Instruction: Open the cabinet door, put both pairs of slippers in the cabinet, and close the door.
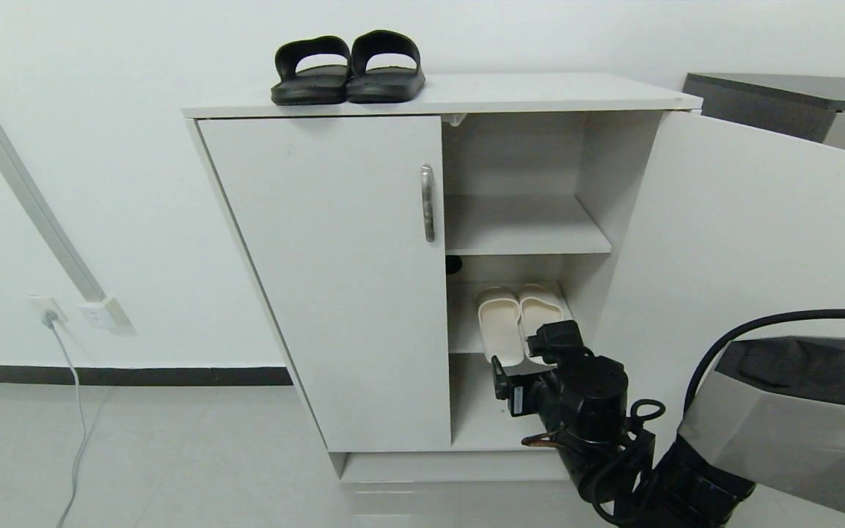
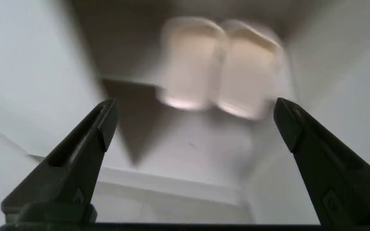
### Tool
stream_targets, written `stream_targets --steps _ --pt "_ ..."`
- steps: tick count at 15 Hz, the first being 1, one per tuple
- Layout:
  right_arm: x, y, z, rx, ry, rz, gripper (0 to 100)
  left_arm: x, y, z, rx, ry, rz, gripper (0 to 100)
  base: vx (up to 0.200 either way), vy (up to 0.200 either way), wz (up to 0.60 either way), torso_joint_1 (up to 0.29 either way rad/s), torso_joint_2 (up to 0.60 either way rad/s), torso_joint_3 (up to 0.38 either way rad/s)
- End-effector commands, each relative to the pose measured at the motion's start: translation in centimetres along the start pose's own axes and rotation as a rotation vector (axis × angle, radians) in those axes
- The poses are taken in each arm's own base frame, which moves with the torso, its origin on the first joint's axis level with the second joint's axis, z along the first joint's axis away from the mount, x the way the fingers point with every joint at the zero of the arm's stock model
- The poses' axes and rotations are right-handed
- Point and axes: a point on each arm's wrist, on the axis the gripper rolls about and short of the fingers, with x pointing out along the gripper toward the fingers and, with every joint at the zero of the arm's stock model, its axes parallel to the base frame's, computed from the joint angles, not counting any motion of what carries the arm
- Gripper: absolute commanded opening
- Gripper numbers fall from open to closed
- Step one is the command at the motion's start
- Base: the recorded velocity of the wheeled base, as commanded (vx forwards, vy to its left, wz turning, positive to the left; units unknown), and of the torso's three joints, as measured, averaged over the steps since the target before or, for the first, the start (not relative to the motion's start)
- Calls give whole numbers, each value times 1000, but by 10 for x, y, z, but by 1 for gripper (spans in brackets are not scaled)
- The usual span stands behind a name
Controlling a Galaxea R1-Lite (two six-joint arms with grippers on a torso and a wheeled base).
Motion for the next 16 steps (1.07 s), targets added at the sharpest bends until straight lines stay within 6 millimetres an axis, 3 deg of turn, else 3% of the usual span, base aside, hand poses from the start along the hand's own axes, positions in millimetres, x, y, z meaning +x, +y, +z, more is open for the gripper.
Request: stream_targets --steps 1,14,16 --pt "1 -1 -1 -3 5 -4 100 0 0 0 1 3 1 0 0 200 0 -7 2 2" --pt "1 -1 -2 -3 5 -4 100 0 0 0 1 3 1 0 0 200 0 2 2 4" --pt "1 -1 -1 -1 3 -4 100 0 0 0 2 3 1 0 0 0 0 0 0 0"
